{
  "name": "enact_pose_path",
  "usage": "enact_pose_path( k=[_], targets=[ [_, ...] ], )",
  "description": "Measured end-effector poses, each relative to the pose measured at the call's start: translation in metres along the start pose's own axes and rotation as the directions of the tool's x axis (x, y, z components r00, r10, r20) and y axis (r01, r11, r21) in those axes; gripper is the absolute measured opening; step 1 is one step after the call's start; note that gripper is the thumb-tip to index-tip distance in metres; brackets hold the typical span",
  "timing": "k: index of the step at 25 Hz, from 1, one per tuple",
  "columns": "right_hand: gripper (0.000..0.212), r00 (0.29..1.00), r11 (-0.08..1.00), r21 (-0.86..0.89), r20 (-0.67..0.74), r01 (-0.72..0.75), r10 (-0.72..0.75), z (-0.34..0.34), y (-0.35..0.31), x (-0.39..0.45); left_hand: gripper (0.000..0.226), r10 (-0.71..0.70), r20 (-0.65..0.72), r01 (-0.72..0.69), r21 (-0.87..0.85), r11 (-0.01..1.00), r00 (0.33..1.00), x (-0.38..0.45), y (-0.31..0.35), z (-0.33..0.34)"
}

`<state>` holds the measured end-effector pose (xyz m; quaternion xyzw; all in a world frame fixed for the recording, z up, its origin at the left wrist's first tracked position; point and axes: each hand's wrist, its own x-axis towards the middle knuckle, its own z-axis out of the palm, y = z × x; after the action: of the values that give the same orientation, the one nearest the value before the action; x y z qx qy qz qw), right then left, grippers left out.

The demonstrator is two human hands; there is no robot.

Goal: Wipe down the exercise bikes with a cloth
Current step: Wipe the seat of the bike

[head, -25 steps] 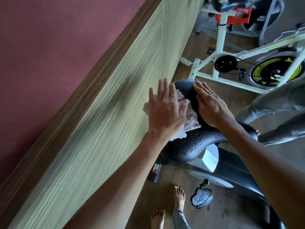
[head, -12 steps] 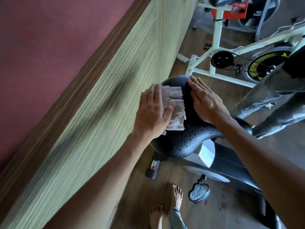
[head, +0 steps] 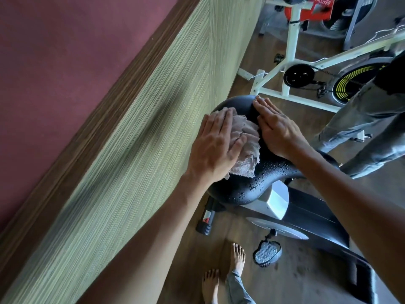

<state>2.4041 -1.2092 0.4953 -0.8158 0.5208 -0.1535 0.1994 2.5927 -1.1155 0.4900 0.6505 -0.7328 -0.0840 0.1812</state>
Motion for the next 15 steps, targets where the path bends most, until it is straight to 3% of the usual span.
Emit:
enact_pose_path(
  k=[5, 9, 12, 15],
  targets=[
    [0.05, 1.0, 1.0, 0.004, 0.005, -0.024, 0.024, -0.002, -0.006, 0.0, 0.072, -0.097, -0.151, 0.096, -0.016, 0.995, 0.984, -0.033, 0.022, 0.006],
    [0.051, 1.0, 1.0, 0.005, 0.01, -0.012, 0.012, -0.002, -0.008, 0.0, 0.075, 0.067, 0.021, -0.067, 0.012, 0.998, 0.998, 0.006, 0.001, -0.003],
    [0.05, 1.0, 1.0, 0.014, 0.008, 0.001, -0.001, 0.001, -0.002, -0.001, 0.076, -0.064, 0.067, 0.067, -0.044, 0.997, 0.996, 0.035, -0.015, -0.003],
    [0.051, 1.0, 1.0, 0.022, 0.011, 0.011, -0.011, 0.0, -0.002, 0.0, 0.075, -0.146, -0.045, 0.142, -0.085, 0.986, 0.988, 0.021, -0.008, 0.0]
  ],
)
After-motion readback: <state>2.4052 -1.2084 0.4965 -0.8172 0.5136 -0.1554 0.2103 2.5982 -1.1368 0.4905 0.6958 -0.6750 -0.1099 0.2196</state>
